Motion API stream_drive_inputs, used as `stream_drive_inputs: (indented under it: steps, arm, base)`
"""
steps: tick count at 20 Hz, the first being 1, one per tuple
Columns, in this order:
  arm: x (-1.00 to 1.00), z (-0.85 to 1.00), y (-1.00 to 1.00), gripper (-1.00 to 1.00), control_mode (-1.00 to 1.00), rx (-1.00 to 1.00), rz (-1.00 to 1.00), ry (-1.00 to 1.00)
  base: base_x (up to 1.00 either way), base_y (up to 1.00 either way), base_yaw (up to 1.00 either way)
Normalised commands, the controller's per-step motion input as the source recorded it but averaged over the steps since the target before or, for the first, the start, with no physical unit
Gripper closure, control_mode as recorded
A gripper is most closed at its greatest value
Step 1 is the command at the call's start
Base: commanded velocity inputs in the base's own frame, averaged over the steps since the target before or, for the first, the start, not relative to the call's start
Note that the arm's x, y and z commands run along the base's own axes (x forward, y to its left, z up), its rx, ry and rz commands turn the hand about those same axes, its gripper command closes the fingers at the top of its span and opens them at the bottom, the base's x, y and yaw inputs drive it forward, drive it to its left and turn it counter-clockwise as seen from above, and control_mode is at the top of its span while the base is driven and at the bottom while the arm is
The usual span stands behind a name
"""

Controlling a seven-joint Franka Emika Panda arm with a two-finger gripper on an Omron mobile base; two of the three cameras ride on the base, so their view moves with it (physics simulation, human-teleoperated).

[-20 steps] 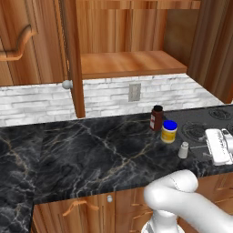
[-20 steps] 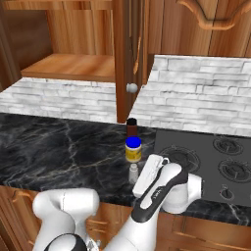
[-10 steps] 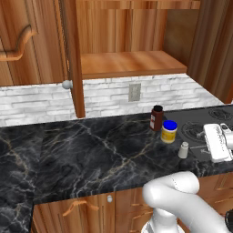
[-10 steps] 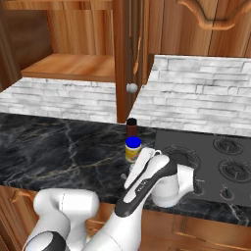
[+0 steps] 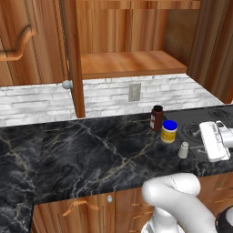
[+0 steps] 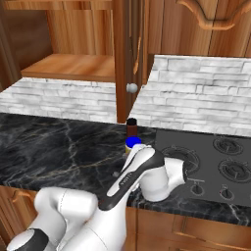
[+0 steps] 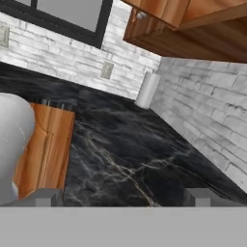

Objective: Collect the paprika, mayonnaise, and shaker from the cabinet and place them next to the stove.

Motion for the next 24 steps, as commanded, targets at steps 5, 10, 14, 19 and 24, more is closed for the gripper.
stream_drive_inputs:
  steps: [5, 10, 14, 19, 24]
  arm:
    - [-0.50, 0.08, 0.21, -1.00, -1.00, -0.04, 0.00, -0.10]
    - [-0.42, 0.15, 0.27, -1.00, -1.00, -0.04, 0.00, -0.08]
    - [-0.15, 0.16, 0.42, -1.00, -1.00, -0.07, 0.00, -0.01]
    - [-0.05, 0.14, 0.44, -1.00, -1.00, -0.07, 0.00, 0.00]
    - [0.00, 0.13, 0.49, -1.00, -1.00, -0.06, 0.00, 0.00]
  base:
    - [0.00, 0.00, 0.00]
    - [0.00, 0.00, 0.00]
    - [0.00, 0.00, 0.00]
    - [0.00, 0.00, 0.00]
    - [0.00, 0.00, 0.00]
